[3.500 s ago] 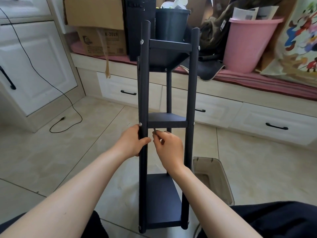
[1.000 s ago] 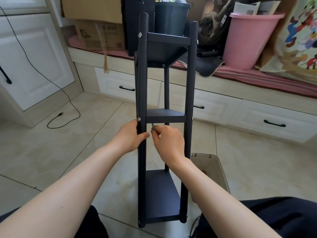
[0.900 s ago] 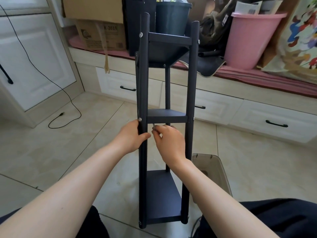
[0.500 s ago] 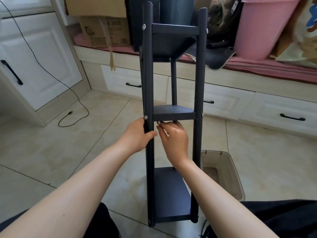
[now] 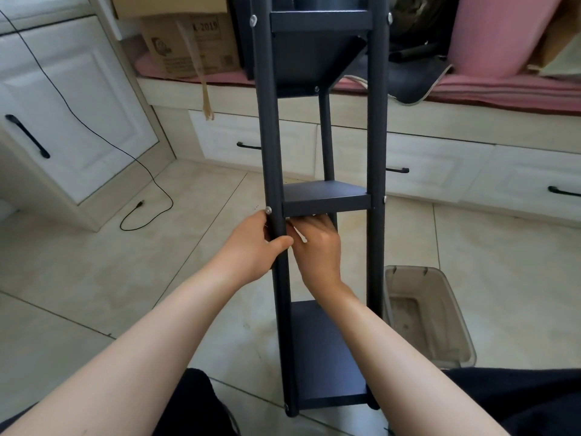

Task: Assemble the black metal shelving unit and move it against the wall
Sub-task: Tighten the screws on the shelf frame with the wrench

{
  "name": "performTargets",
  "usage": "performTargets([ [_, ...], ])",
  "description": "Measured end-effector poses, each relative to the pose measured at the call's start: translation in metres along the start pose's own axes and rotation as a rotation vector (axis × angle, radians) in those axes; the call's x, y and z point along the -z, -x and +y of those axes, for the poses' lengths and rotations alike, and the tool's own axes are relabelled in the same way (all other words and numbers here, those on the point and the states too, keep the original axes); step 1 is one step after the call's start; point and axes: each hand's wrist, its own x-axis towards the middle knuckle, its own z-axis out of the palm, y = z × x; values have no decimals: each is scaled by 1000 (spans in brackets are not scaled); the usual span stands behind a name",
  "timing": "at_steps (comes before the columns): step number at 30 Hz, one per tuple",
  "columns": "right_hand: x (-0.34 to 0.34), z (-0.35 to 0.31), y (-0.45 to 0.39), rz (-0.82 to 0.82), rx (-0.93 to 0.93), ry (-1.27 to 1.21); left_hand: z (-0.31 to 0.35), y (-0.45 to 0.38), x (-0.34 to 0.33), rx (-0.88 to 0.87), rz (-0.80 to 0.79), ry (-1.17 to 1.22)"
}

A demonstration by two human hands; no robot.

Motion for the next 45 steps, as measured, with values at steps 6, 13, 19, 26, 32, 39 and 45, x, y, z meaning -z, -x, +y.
performTargets([
  [6,1,-2,-1,-33,-36,-38,3,1,1,10,4,9],
  [13,24,-3,-4,-253,-65,90,5,5,1,24,-4,43],
  [19,66,-6,-21,-670,-174,347,8,10,1,39,-7,40],
  [26,122,-40,-47,-812,-43,565,11,18,-1,22,8,3],
  [32,154,-38,-62,-639,9,532,9,21,-1,21,6,-13],
  [39,158,-13,-95,-424,-322,155,3,19,-1,6,1,-3],
  [45,148,-20,-117,-456,-580,-265,0,16,0,-2,-16,27],
])
